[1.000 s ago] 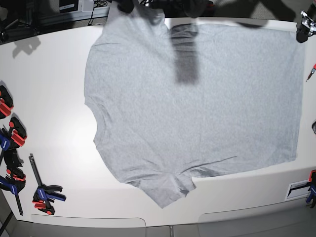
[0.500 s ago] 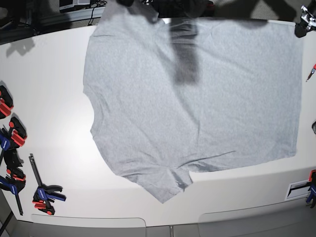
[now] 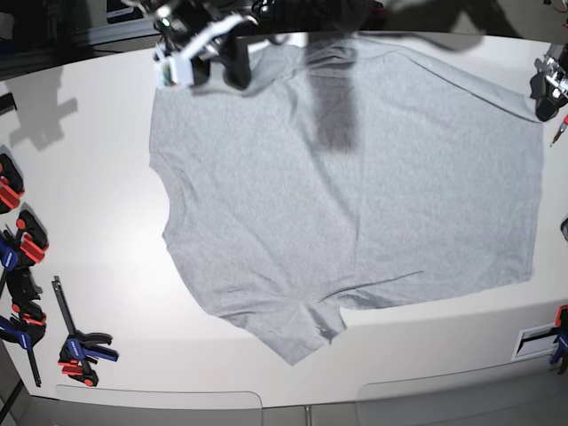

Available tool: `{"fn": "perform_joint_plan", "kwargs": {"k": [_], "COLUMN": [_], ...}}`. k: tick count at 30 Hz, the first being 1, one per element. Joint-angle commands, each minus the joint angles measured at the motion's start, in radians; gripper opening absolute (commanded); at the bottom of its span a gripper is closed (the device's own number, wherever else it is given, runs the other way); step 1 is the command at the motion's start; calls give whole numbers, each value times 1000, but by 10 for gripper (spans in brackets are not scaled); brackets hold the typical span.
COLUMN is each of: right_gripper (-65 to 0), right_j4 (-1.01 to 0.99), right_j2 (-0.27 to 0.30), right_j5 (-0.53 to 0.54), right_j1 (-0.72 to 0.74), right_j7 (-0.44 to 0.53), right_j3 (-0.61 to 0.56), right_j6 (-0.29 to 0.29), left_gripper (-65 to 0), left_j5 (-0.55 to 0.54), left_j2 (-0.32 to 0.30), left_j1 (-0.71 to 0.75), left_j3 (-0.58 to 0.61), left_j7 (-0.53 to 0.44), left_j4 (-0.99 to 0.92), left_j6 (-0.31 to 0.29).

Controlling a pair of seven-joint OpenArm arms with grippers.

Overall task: Fold the T-shirt properly
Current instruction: 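Pinch the shoulder edge with the right gripper, hem corner with the left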

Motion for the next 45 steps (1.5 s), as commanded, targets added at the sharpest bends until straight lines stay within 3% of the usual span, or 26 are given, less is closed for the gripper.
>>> {"fn": "perform_joint_plan", "kwargs": {"k": [1, 8, 16, 26, 30, 40, 45], "right_gripper": [-650, -650, -650, -650, -650, -650, -650], "right_j4": [16, -143, -306, -312, -379, -524, -524], "right_j2": [0, 0, 0, 0, 0, 0, 0], "right_j5": [-17, -170, -194, -250, -296, -298, -316], "right_j1": [22, 228, 425, 533, 584, 686, 687], "right_j7": [23, 31, 58, 76, 84, 91, 100], "right_j3": [-21, -131, -134, -134, -134, -134, -134], "right_j6": [-6, -49, -49, -153, -187, -187, -188], "left_gripper": [-650, -650, -650, -650, -650, -650, -650], "left_j5": [-18, 82, 220, 393, 431, 441, 420], "left_j2": [-28, -28, -29, -29, -29, -29, -29], "left_j1": [-14, -76, -152, -176, -176, -176, -176], "left_j3": [-8, 18, 54, 54, 54, 53, 53], "left_j7": [-20, -106, -180, -309, -312, -320, -394], "left_j4": [12, 12, 12, 12, 12, 13, 14], "left_j6": [-12, -12, 10, 188, 216, 215, 215]}}
